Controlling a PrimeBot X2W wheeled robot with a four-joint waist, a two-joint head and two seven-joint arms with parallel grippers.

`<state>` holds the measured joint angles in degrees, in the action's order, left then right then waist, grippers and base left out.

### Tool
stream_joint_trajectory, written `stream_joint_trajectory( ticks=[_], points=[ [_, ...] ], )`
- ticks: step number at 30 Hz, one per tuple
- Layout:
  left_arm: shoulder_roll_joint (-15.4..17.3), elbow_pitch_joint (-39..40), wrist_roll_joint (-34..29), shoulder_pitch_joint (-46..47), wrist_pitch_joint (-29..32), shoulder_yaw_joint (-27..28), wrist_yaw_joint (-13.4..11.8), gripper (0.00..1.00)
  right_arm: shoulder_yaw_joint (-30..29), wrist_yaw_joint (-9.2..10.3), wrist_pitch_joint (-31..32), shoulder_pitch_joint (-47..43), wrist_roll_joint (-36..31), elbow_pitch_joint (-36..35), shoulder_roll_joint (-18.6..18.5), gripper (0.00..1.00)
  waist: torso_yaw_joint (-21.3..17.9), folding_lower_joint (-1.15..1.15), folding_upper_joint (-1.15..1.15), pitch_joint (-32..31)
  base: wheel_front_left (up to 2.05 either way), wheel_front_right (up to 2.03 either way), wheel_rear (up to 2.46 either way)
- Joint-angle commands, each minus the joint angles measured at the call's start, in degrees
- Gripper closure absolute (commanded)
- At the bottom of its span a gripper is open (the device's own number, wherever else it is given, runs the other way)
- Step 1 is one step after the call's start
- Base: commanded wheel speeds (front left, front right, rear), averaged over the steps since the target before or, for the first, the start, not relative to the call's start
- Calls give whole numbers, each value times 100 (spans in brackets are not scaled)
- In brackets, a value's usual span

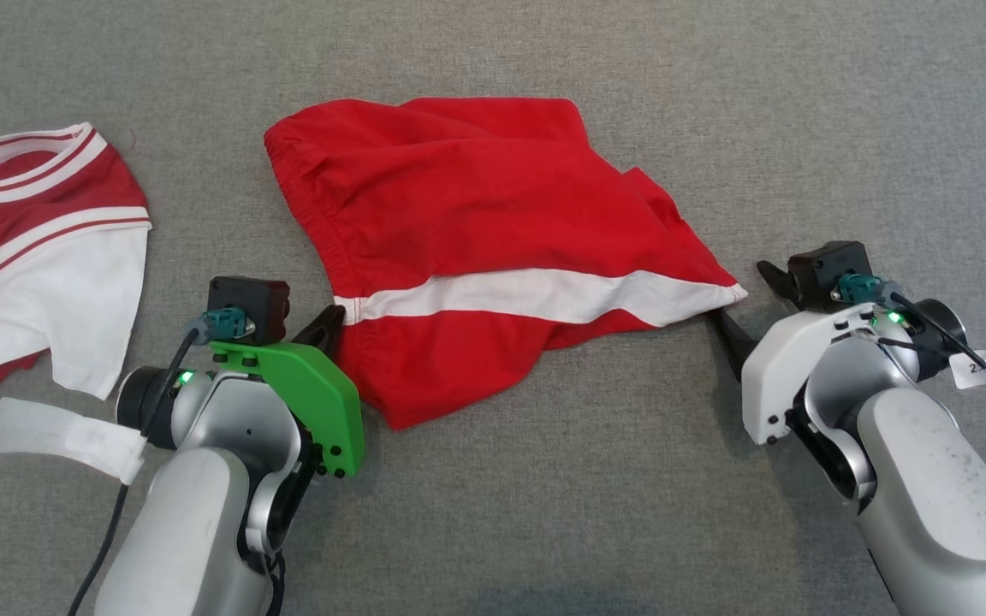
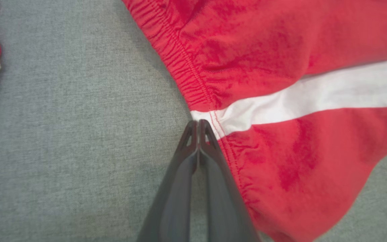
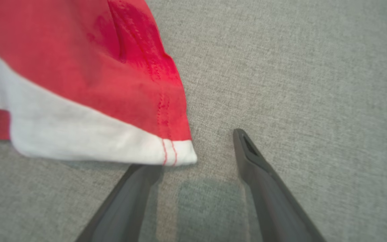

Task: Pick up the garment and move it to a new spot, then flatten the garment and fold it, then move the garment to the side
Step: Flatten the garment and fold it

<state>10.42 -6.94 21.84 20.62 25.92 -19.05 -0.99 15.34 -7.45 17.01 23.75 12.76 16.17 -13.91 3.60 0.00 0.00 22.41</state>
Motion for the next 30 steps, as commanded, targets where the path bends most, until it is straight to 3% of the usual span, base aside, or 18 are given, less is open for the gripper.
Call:
stream_joint_trajectory(
  ticks=[1, 8, 14, 15, 16, 18, 19, 30],
  points=[
    [7, -12, 32, 50, -45, -7, -14, 100, 20, -6, 53, -380, -97, 145, 77, 0, 11, 0, 0, -12, 0, 0, 0],
    [21, 26, 69, -31, -105, 7, -67, 100, -166, -27, -25, -780, -251, 5, 485, 0, 20, 0, 0, -12, 0, 0, 0],
    [46, 59, 99, -37, -101, -7, -91, 100, -37, -38, -98, -542, -391, -49, 614, 0, 16, 0, 0, 83, 0, 0, 0],
    [43, 53, 102, -32, -110, -13, -90, 100, -17, -37, -109, -508, -401, -31, 627, 5, 18, 0, 0, 95, 0, 0, 0],
    [36, 48, 103, -26, -116, -19, -88, 100, 30, -38, -115, -475, -411, -15, 625, 45, 22, 0, 0, 103, 0, 0, 0],
    [30, 43, 95, -10, -145, -28, -88, 100, 63, -38, -152, -415, -440, -11, 637, 87, 27, 0, 0, 111, 0, 0, 0],
    [28, 34, 96, 1, -156, -34, -89, 100, 74, -38, -168, -406, -447, -8, 633, 100, 29, 0, 0, 108, 0, 0, 0],
    [-93, 54, 181, 129, -665, 8, -9, 100, -269, 2, -271, -609, -611, -452, 396, 100, -6, 0, 0, -137, 0, 0, 0]
  ],
)
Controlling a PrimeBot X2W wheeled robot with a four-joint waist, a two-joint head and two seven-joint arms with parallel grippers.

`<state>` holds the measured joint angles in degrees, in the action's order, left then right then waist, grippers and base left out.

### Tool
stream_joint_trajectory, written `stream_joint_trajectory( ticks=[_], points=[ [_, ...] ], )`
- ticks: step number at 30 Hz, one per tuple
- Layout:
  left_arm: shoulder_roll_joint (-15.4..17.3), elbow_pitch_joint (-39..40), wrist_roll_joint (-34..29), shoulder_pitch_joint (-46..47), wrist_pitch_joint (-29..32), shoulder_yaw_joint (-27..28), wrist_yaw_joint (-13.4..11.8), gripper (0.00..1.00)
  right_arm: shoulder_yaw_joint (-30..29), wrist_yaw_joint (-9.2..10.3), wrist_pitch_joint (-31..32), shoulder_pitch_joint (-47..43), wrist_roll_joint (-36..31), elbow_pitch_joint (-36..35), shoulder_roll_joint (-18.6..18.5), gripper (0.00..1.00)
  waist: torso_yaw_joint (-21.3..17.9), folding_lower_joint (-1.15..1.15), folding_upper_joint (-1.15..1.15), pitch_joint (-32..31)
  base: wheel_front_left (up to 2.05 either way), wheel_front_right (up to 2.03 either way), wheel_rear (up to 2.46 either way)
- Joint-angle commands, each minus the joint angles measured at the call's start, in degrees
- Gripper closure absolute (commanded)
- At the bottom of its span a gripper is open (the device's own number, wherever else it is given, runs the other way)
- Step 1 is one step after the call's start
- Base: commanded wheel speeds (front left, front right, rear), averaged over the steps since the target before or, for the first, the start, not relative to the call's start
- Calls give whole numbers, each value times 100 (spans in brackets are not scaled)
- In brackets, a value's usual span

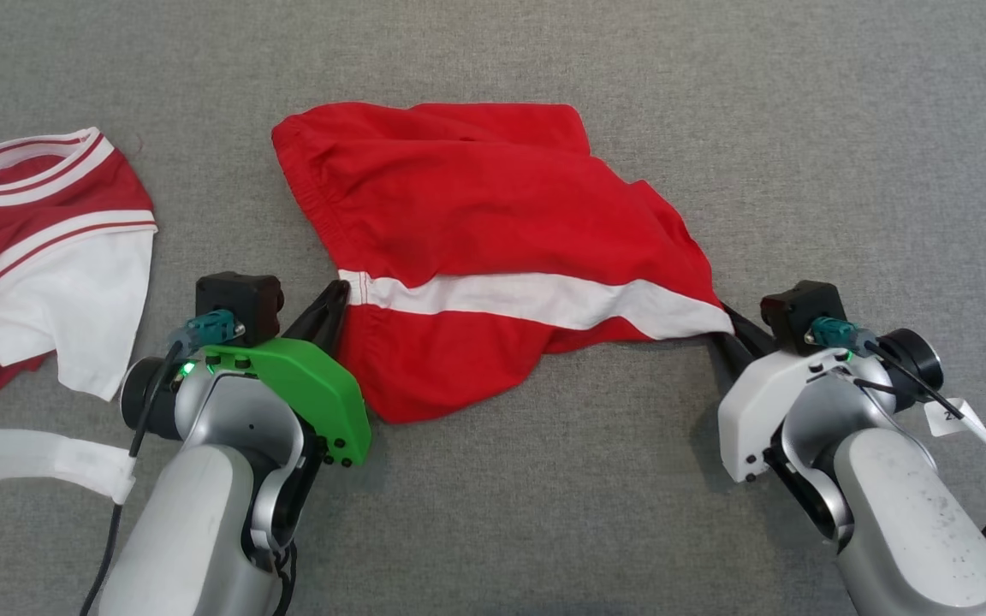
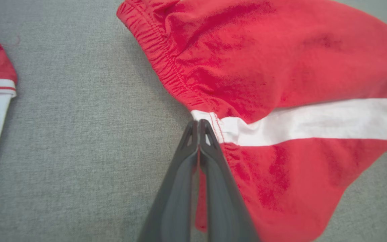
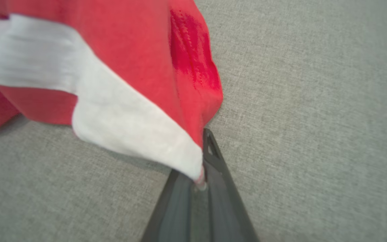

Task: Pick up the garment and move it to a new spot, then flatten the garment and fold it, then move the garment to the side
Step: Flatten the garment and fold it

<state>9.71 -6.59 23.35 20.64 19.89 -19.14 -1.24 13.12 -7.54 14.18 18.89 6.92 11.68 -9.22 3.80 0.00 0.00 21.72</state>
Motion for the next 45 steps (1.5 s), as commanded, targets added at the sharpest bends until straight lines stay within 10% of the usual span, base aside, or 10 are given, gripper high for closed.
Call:
stream_joint_trajectory(
  ticks=[1, 19, 29, 45],
  points=[
    [-37, 45, 26, 139, -142, 36, 6, 100, -87, 9, 10, -124, -52, -87, -91, 100, -35, 0, 0, -102, 0, 0, 0],
    [-445, 750, 880, 710, -1198, 432, 322, 100, -411, 9, 227, 324, -80, -1496, -737, 100, -191, 0, 0, -358, 0, 0, 0],
    [-186, 444, 1741, 3337, -806, 1175, 630, 100, 873, 10, 931, 3414, 762, -876, -1734, 100, -559, 0, 0, 900, 0, 0, 0],
    [-30, -580, 1990, 6411, -1914, 1842, 800, 100, 892, 10, -398, 7037, 96, 964, -1516, 100, -656, 0, 0, 1904, 0, 0, 0]
  ],
)
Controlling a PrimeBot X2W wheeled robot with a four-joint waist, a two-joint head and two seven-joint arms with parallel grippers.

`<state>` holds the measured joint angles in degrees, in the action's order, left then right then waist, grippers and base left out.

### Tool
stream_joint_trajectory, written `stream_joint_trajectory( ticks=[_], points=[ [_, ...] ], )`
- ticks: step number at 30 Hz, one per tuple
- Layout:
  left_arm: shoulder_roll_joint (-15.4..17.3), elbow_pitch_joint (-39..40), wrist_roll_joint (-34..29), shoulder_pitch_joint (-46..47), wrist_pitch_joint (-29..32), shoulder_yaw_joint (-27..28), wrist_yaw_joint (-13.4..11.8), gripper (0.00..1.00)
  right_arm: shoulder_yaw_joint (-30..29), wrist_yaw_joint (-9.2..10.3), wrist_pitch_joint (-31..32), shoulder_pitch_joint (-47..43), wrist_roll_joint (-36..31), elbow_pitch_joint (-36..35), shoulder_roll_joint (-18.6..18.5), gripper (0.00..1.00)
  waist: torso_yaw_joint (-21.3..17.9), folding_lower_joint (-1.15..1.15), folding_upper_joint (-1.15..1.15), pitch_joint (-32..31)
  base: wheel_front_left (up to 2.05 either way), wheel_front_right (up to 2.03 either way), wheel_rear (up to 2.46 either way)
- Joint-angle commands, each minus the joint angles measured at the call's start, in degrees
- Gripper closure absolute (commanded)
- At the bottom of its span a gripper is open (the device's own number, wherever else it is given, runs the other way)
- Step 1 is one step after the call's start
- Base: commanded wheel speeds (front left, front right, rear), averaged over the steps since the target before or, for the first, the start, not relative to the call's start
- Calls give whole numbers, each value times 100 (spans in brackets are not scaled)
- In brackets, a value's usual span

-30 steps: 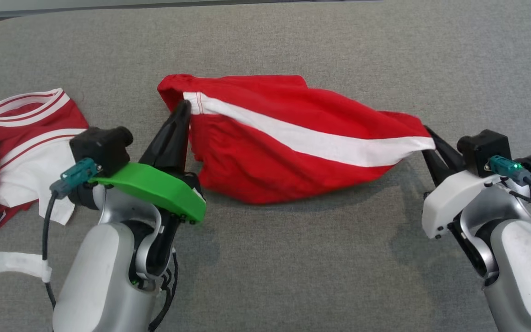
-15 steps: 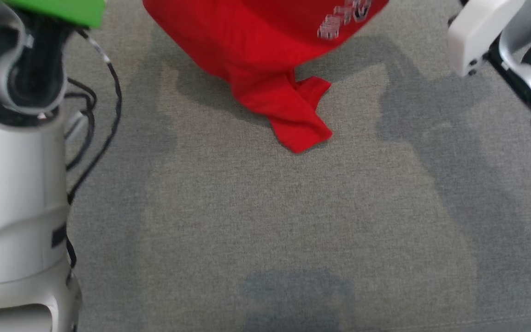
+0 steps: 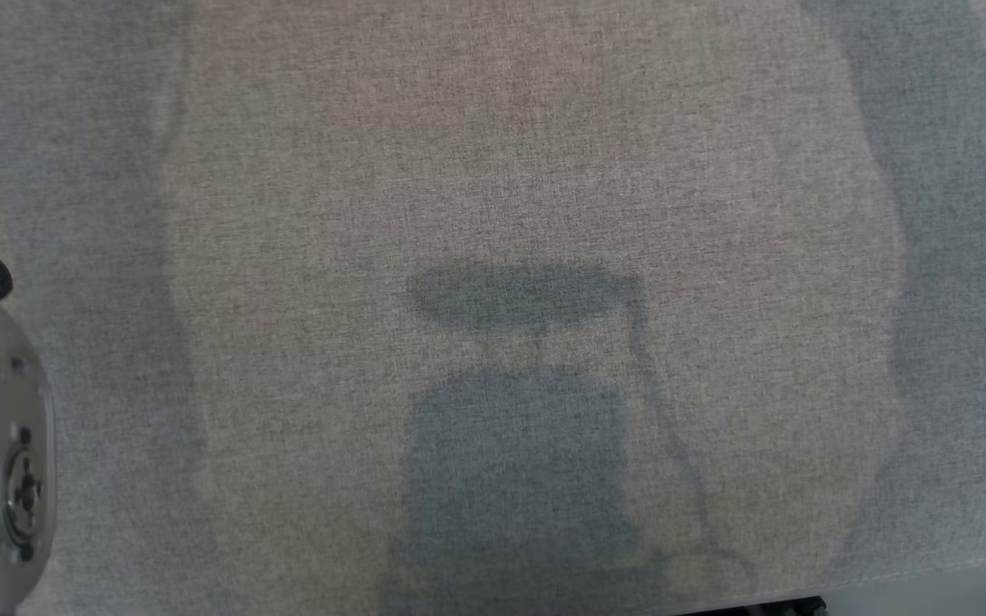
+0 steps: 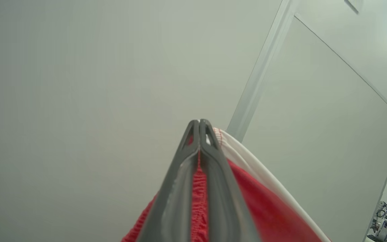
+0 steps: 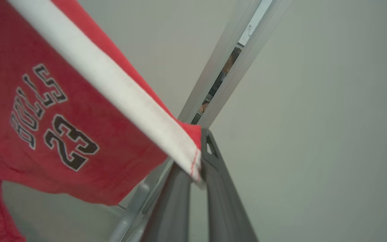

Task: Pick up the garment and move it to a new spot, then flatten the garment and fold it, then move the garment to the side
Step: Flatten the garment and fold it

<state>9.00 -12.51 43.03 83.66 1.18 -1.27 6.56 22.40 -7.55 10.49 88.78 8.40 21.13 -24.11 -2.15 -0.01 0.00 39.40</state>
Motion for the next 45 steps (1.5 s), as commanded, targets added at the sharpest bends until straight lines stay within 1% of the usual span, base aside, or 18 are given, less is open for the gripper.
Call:
stream_joint_trajectory(
  ticks=[1, 4, 7, 10, 11, 12, 16, 19, 22, 25, 28, 31, 35, 40, 42, 43, 45],
  points=[
    [24, 4, 62, 201, -186, 71, 38, 100, -131, 11, -212, 161, -192, 91, 22, 100, -53, 1, 0, 121, 0, 0, 0],
    [47, -10, 119, 428, -548, 49, 69, 100, -444, 12, -755, 485, -660, 289, 110, 100, -9, 1, 0, 56, 0, 0, 0],
    [57, -72, 231, 464, -762, -9, 81, 100, -654, 12, -1081, 566, -1090, 426, 259, 100, 24, 1, 0, -10, 0, 0, 0],
    [31, -161, 378, 225, -846, -107, 90, 100, -572, 12, -1166, 463, -1334, 570, 271, 100, 56, 1, 0, -29, 0, 0, 0],
    [15, -189, 448, 85, -869, -162, 89, 100, -443, 11, -1146, 392, -1399, 627, 240, 100, 68, 1, 0, -27, 0, 0, 0],
    [82, -201, 456, -257, -921, -356, 91, 100, -174, 11, -1077, 202, -1419, 707, 164, 100, 91, 1, 0, -36, 0, 0, 0],
    [180, -153, 612, -1149, -1102, -771, 94, 100, 454, 11, -968, -276, -1172, 695, -110, 100, 124, 1, 0, -164, 0, 0, 0],
    [270, -89, 713, -1893, -1267, -1003, 94, 100, 935, 11, -861, -773, -851, 459, -394, 100, 140, 1, 0, -359, 0, 0, 0],
    [362, -16, 857, -2603, -1366, -1152, 94, 100, 1256, 11, -669, -1267, -522, 88, -762, 100, 146, 1, 0, -627, 0, 0, 0],
    [441, 47, 796, -3320, -1459, -1241, 95, 100, 1368, 11, -293, -1898, -194, -332, -1097, 100, 156, 1, 0, -949, 0, 0, 0],
    [379, 181, 780, -4050, -1515, -1288, 54, 100, 1146, 12, 183, -2656, 120, -748, -1330, 100, 170, 1, 0, -1271, 0, 0, 0],
    [259, 382, 802, -4785, -1567, -1332, -4, 100, 822, 12, 501, -3605, 385, -1160, -1355, 100, 202, 1, 0, -1598, 0, 0, 0],
    [94, 755, 768, -5715, -1602, -1414, -125, 100, 332, 12, 648, -4789, 419, -1675, -1198, 100, 198, 1, 0, -1919, 0, 0, 0],
    [-17, 1147, 741, -6687, -1621, -1502, -299, 100, -137, 12, 861, -6036, 259, -2030, -982, 100, 259, 1, 0, -2234, 0, 0, 0],
    [12, 1222, 667, -6983, -1615, -1601, -358, 100, -264, 12, 958, -6413, 207, -2147, -918, 100, 294, 1, 0, -2338, 0, 0, 0],
    [12, 1222, 667, -6983, -1615, -1601, -358, 100, -264, 12, 958, -6413, 207, -2147, -918, 100, 294, 1, 0, -2338, 0, 0, 0],
    [19, 1266, 596, -7259, -1614, -1678, -417, 100, -345, 12, 1049, -6712, 148, -2282, -890, 100, 310, 1, 0, -2420, 0, 0, 0]
  ],
)
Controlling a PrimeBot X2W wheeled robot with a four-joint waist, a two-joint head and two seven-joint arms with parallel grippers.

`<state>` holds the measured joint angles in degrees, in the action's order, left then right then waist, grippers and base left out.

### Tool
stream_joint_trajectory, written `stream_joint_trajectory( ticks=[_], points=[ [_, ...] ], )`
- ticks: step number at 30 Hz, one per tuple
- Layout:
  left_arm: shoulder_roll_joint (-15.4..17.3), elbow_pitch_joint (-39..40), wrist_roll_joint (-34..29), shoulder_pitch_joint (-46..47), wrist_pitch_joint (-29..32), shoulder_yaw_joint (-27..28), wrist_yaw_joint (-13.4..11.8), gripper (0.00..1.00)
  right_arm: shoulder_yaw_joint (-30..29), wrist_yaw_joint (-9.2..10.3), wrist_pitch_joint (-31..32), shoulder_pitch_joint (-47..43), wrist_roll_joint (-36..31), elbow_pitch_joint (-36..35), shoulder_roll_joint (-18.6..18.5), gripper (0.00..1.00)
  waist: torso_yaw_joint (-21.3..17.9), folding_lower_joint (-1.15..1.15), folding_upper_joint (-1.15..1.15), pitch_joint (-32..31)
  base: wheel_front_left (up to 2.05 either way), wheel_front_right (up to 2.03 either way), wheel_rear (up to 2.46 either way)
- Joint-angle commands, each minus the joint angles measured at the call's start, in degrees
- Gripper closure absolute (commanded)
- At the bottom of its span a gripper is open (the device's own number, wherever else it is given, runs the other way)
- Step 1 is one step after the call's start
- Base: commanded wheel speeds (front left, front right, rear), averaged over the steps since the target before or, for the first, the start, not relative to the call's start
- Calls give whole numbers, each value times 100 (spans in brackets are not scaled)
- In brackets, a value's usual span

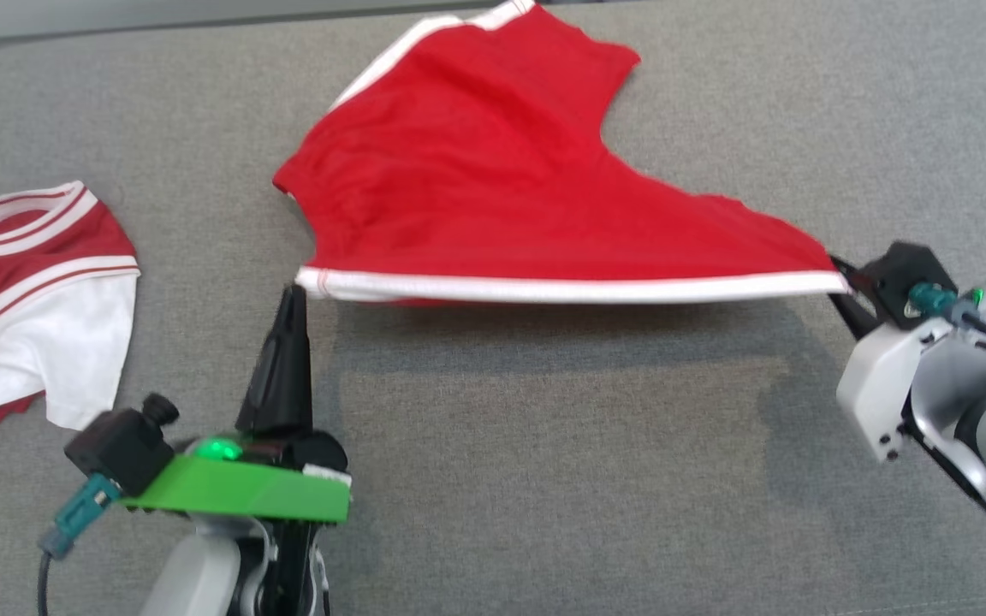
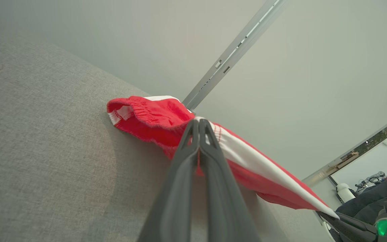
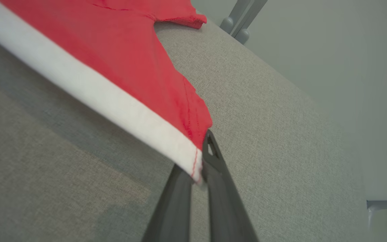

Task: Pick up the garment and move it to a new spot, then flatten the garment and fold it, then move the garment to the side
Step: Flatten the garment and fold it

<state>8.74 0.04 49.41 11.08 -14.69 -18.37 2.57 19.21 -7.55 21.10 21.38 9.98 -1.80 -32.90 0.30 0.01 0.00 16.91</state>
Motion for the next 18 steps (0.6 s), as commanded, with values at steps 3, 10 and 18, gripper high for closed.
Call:
stream_joint_trajectory(
  ticks=[3, 10, 18],
  points=[
    [25, 61, -126, -349, -39, -9, -82, 100, -23, 12, 154, -377, -22, -184, -11, 100, 90, -1, 0, -308, 0, 0, 0],
    [-147, 243, -241, -1163, -51, -67, -176, 100, -128, 12, 583, -1280, 117, -792, -137, 100, 138, -1, 0, -525, 0, 0, 0],
    [-174, 689, -368, -1999, -54, -121, -310, 100, -604, 12, 1161, -2313, 219, -1742, -294, 100, 207, -1, 0, -559, 0, 0, 0]
  ],
)
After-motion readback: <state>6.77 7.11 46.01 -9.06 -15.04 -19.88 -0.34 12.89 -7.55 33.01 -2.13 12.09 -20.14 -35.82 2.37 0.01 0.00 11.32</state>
